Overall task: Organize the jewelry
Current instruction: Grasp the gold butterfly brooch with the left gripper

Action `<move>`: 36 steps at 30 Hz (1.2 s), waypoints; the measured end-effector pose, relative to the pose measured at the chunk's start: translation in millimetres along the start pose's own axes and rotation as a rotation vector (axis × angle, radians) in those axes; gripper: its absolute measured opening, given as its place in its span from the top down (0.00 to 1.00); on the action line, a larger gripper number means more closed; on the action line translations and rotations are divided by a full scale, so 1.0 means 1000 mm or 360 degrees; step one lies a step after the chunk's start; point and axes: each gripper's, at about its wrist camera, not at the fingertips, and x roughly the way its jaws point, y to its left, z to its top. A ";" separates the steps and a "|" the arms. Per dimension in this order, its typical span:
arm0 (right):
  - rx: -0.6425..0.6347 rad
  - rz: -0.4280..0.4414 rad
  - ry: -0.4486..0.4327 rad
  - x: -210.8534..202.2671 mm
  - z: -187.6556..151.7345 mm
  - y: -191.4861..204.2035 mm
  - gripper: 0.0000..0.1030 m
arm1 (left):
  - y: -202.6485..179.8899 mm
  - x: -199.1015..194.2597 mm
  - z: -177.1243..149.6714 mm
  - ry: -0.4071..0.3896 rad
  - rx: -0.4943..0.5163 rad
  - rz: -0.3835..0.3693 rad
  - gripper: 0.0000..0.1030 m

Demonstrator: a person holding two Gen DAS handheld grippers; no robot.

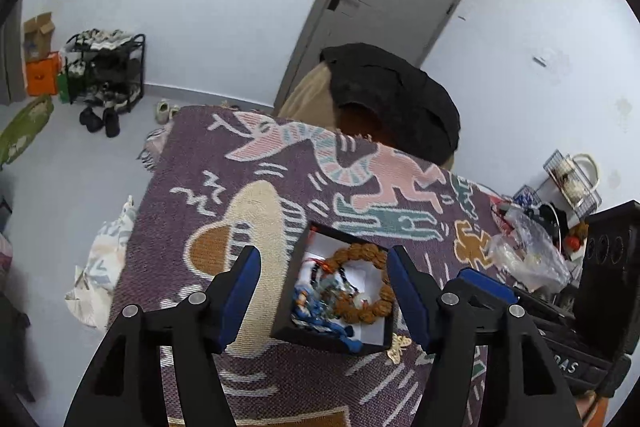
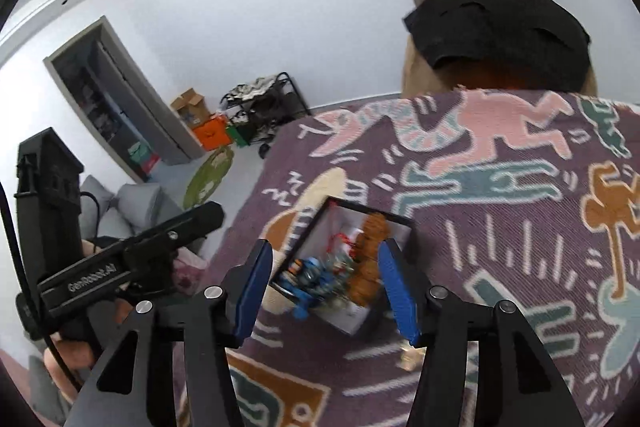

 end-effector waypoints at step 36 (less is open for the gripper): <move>0.0402 -0.0217 -0.0164 -0.102 -0.098 -0.156 0.46 | -0.133 0.089 -0.109 0.0367 0.0561 0.0063 0.62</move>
